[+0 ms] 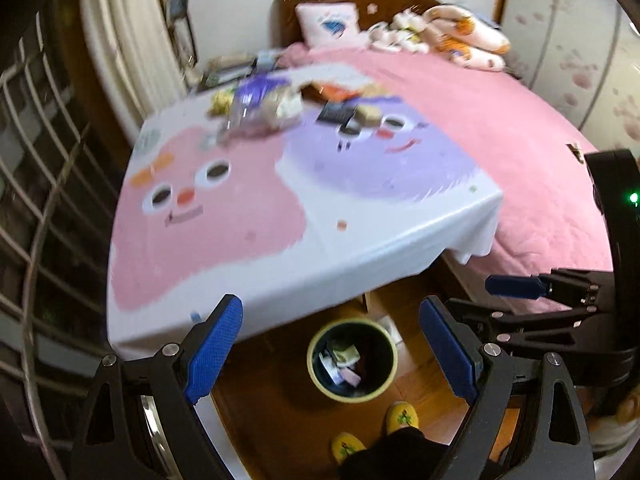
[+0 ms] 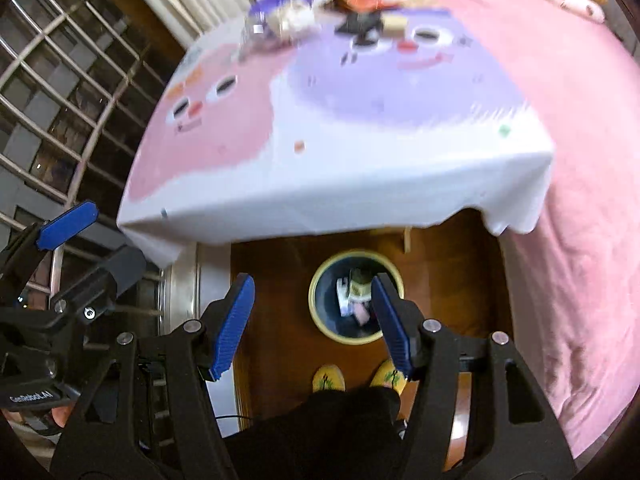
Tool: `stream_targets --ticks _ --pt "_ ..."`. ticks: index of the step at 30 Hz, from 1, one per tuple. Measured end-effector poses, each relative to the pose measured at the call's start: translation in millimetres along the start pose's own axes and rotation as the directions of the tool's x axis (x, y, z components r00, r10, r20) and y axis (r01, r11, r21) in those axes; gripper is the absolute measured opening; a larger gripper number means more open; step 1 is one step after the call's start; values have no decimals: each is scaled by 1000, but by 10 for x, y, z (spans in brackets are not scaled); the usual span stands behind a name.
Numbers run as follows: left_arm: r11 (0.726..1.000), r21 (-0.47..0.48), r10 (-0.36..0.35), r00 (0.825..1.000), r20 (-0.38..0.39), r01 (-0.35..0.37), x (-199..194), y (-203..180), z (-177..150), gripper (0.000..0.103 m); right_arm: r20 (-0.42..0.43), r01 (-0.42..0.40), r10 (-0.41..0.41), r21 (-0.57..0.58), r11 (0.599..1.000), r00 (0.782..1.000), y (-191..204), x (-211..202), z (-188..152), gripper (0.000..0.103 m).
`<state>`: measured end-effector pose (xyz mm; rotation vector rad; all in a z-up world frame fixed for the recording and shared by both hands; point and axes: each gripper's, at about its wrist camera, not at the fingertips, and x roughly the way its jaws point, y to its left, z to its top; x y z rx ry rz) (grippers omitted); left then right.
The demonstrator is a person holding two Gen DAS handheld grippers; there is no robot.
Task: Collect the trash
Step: 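Raise both tools back over the table toward the remaining trash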
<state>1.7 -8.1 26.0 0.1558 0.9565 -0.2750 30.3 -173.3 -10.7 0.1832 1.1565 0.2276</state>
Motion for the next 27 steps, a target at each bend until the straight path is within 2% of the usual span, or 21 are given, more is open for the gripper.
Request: stream_targets --ticks 7,14,20,27 --pt "997 77 -17 995 94 10 -369 8 325 91 113 43 -46 27 999 993 170 -528 148 58" --pt "991 132 -33 989 146 14 -471 -36 588 91 195 71 -73 16 997 978 249 -702 328 58" --pt "989 147 -20 987 157 -4 -282 -80 793 91 213 68 -68 8 998 975 145 -633 659 58" --pt "998 53 38 993 112 -44 388 -21 1313 91 198 71 -66 -21 997 978 -304 -187 1370 58"
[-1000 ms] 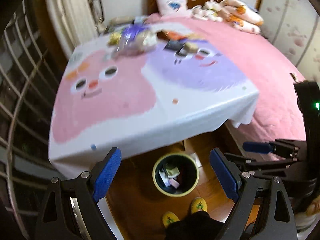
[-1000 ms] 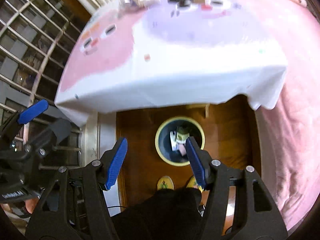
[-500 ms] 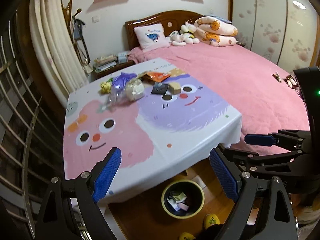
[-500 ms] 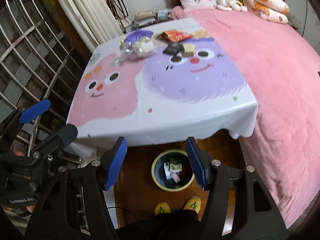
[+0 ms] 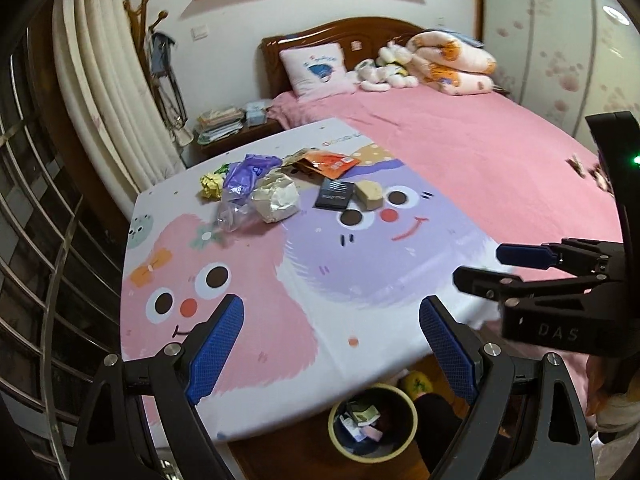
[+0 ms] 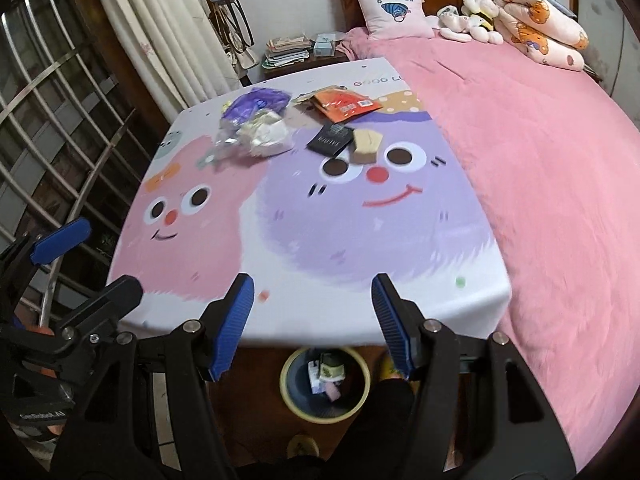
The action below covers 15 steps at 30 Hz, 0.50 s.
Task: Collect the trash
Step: 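Raise both tools back over the table toward the remaining trash, then grasp the black TALOPN card with the left tool while the right tool grasps the beige box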
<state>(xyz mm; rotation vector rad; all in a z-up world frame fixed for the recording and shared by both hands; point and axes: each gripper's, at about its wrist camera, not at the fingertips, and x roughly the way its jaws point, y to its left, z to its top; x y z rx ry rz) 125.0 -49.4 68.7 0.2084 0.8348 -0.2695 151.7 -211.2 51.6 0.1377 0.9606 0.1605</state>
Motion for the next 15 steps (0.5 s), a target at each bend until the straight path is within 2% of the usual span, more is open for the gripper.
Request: stream_targets --ticks 2,6,9,15 --pt "999 -29 21 999 -28 -22 297 9 180 91 -11 -13 13 -10 1000 1000 -156 216 218 58" --pt "993 -115 27 994 -108 -39 948 24 567 79 -65 -44 42 -34 998 997 -485 725 710 58" --pt "987 -152 23 985 -173 -50 1430 -19 843 79 -112 -72 65 -59 996 992 -689 1093 1054 58" --pt "973 -213 35 973 -227 -85 2147 -66 1215 79 -177 -146 124 -115 983 976 -950 1846 1562 58"
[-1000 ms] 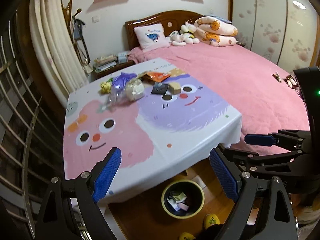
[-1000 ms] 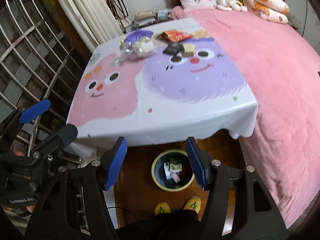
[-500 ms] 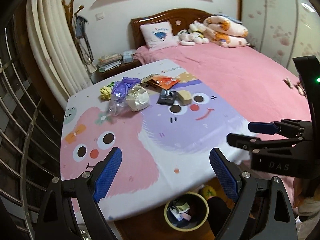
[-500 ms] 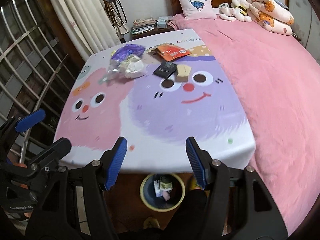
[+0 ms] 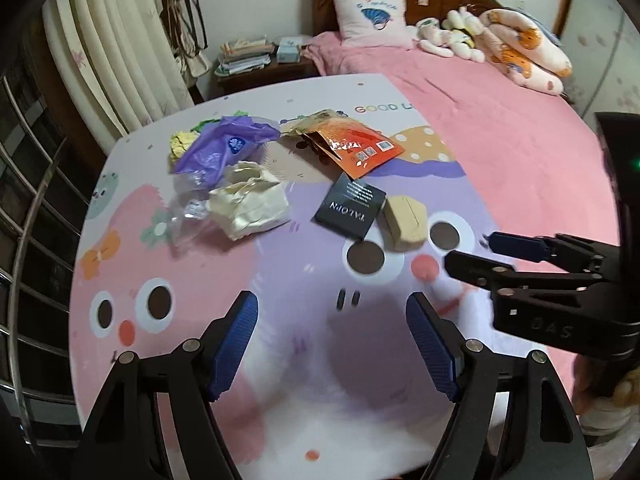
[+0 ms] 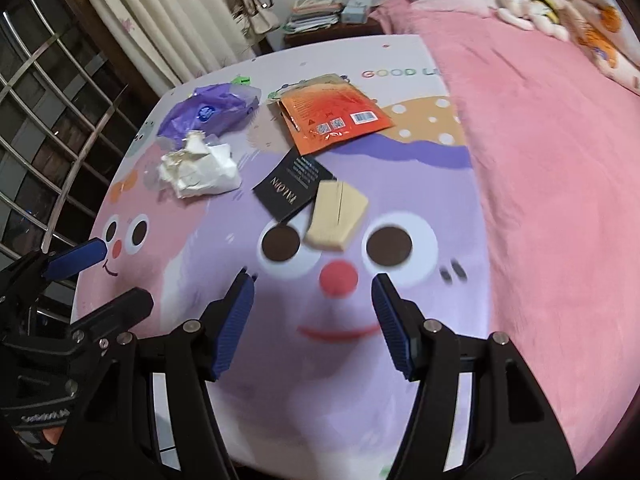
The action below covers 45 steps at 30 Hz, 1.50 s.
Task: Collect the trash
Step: 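Grasp the black TALOPN card with the left tool while the right tool grasps the beige box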
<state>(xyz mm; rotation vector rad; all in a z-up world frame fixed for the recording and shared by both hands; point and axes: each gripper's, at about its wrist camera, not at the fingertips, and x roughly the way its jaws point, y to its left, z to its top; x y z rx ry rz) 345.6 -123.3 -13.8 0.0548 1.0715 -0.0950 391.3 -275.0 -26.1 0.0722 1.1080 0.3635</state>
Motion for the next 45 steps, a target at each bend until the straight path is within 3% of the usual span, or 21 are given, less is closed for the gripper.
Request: stream_targets --ticks 7,11,16,28,30,32,39,45 --pt "998 -51 38 998 -46 -40 343 30 228 79 12 -43 45 -179 983 999 29 459 166 58" --pt "997 -65 37 998 -55 -41 431 39 260 79 24 -34 45 -336 941 999 62 613 141 63" --pt "997 -72 32 997 -68 -37 616 31 279 79 26 -29 46 -447 894 999 10 772 110 64" --pt "995 -102 13 994 -111 -24 1080 48 421 79 2 -88 104 -523 848 995 -56 1090 316 67" --pt "994 -106 6 993 -115 -18 1137 45 452 79 7 -77 96 -538 839 995 -51 1116 342 60" --pt "994 -111 -1 993 -119 -12 1191 42 491 79 13 -69 91 -548 833 996 -53 1123 361 60" --pt "996 -91 -23 991 -130 12 1407 -45 673 79 42 -11 34 -461 888 999 -275 1076 436 60" --pt "999 -44 -14 987 -159 7 1728 -140 847 79 43 -20 38 -367 930 998 -510 1009 499 60"
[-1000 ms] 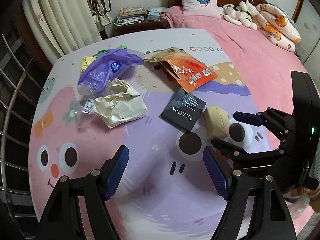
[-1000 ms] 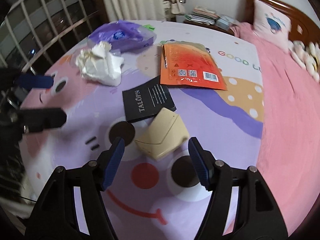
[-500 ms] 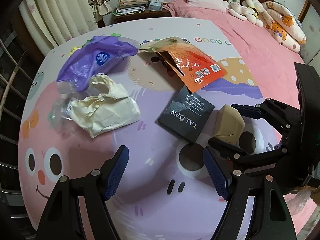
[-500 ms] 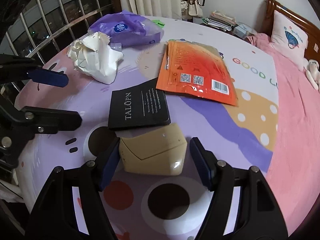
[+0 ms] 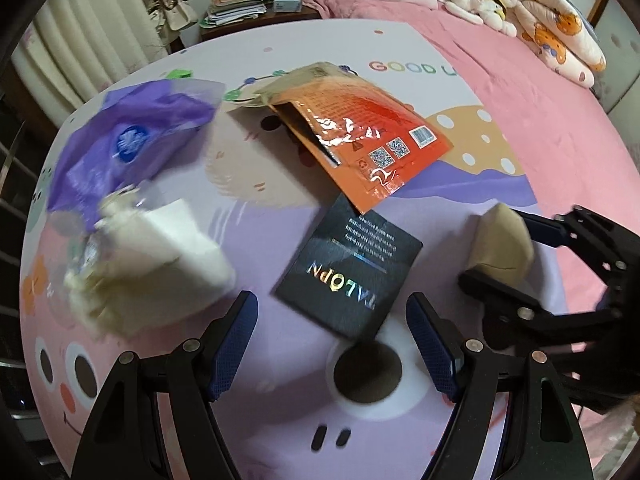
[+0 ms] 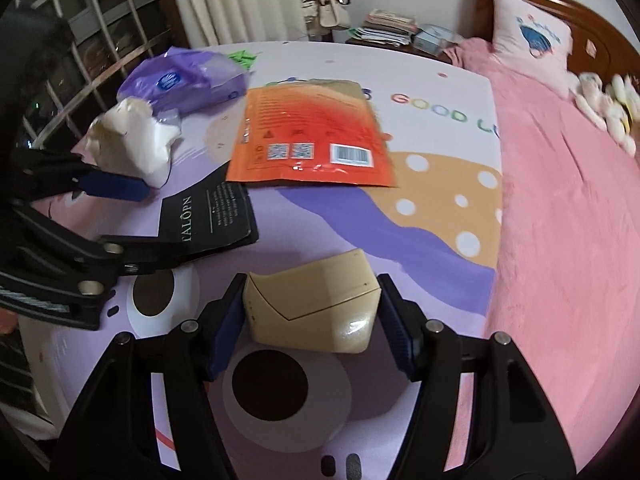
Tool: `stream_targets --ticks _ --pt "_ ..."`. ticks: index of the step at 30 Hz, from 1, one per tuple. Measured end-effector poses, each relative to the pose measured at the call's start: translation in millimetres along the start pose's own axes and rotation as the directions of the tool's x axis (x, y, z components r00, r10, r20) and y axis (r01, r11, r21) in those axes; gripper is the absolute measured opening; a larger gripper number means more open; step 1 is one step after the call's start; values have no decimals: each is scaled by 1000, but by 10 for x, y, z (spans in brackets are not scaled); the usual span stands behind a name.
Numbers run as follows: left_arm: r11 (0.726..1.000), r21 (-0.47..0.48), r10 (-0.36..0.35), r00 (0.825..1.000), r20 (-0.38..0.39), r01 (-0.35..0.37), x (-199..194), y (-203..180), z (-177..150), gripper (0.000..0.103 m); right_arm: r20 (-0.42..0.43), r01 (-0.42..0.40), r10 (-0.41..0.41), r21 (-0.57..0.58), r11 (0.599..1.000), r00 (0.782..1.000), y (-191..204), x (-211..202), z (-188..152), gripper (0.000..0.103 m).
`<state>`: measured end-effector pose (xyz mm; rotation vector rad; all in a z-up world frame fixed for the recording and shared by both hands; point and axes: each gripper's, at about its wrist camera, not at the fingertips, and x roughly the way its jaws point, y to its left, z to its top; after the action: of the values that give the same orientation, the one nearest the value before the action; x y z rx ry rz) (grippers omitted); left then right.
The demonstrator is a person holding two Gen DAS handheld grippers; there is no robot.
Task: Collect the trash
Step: 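Grasp the black TALOPN card with the left tool while the right tool grasps the beige box, then carry the card and beige box over the blue bin and open both tools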
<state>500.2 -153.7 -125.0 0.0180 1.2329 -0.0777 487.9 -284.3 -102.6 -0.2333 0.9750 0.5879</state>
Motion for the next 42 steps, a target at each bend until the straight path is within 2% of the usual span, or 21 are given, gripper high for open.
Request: stream_targets --ticks 5,12,16,25,34,42 --pt "1000 30 6 1000 -28 -5 173 -53 108 79 7 -13 12 44 999 1000 -111 -65 -54 60" --pt "998 58 3 1000 -19 -2 243 -117 210 79 13 -24 23 56 998 1000 -131 -124 -117 60" --pt "998 64 -3 1000 -1 3 215 -116 192 67 13 -28 27 75 997 1000 -140 -136 -126 60" --pt "997 62 -37 999 19 35 80 -144 50 66 -3 -44 45 138 989 999 -101 -202 -190 60" --pt "995 64 -86 992 89 80 -579 -74 -421 66 -4 -43 44 169 985 999 246 -465 -314 60" --pt "986 94 -150 972 180 135 -1421 200 -1143 66 58 -19 9 177 984 998 976 -1048 -454 60"
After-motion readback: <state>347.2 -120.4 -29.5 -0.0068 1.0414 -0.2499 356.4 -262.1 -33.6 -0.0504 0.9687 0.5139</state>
